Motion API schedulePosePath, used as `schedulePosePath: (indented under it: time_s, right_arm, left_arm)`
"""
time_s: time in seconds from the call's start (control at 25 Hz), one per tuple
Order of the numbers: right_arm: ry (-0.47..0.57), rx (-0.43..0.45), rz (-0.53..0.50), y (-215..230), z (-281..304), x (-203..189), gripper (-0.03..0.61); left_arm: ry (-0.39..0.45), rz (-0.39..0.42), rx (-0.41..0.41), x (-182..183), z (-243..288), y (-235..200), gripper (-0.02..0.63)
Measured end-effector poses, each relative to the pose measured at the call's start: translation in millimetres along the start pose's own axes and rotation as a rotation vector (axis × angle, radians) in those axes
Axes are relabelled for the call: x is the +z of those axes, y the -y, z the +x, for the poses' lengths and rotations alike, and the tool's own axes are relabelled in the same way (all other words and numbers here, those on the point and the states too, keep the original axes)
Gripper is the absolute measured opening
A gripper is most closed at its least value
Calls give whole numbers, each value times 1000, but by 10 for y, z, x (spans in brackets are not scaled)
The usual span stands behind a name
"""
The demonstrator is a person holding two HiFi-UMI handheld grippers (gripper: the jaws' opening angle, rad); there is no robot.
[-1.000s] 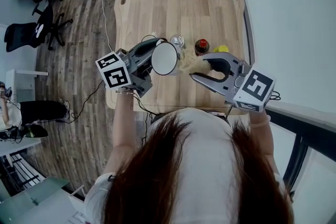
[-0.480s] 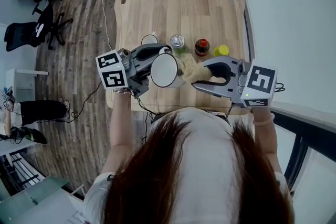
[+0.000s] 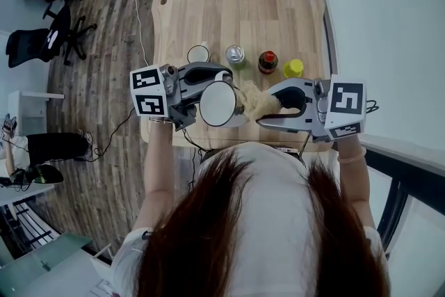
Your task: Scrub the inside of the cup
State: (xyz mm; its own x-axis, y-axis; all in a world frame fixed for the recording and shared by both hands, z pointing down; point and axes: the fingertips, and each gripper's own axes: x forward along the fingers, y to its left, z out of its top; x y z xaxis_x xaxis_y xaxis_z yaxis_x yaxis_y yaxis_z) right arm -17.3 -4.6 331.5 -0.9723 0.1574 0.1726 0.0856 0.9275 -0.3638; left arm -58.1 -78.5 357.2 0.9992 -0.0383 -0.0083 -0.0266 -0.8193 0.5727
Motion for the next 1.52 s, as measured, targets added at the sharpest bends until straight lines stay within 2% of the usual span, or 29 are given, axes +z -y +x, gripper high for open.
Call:
schedulePosePath:
  time_s: [0.92,1.52]
  right_arm:
    - [-16,203,82,-154,16,19,132]
    - [-17,221,97,-138,25,5,133]
  left_arm:
    - [-101,19,-180,-71,141,303,43]
    - [-129,36,-213,-93,182,385,43]
